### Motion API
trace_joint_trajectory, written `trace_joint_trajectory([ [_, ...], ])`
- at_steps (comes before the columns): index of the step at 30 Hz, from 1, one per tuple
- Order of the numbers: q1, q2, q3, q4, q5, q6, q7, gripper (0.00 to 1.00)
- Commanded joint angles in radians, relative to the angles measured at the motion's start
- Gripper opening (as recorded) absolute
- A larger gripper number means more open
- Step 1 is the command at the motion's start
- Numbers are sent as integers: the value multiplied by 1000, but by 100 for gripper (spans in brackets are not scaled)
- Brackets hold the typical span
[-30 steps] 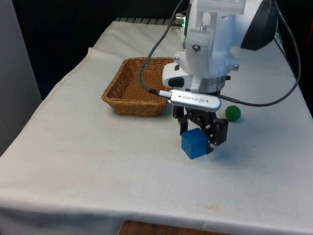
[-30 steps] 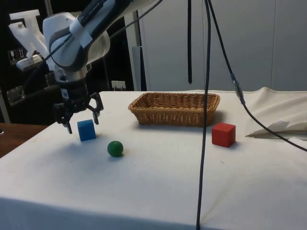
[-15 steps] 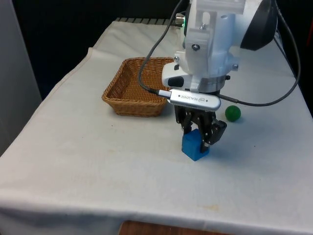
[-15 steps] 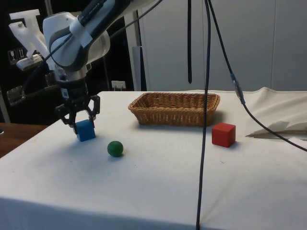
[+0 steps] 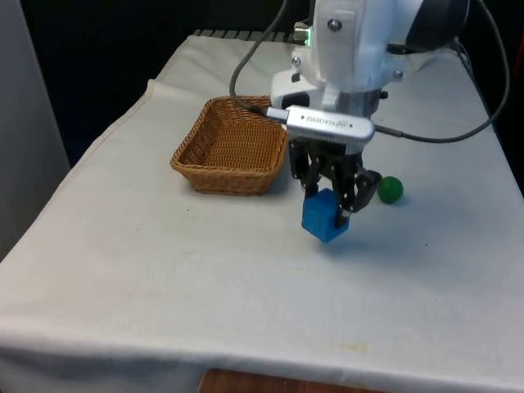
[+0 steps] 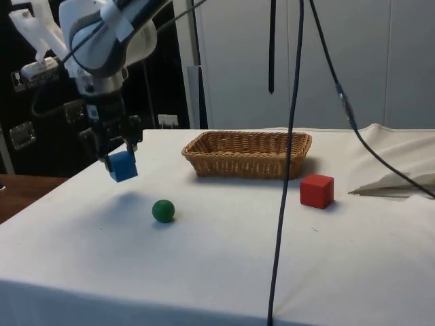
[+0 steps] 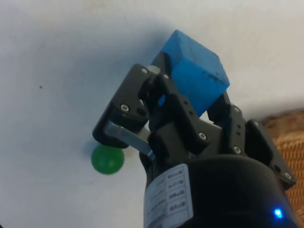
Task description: Place all non-red objects into the basket.
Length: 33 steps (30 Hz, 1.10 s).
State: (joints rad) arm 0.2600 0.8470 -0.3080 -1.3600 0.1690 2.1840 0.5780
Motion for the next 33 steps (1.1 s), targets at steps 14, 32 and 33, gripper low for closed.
trace_joint_trajectory([
  [14,16,-148,0,-124,-58,12,-61,2],
  [32,12,-258,5,-209,-52,-12,-168,2],
  [33,11,-263,6,-213,-50,-12,-175,2],
])
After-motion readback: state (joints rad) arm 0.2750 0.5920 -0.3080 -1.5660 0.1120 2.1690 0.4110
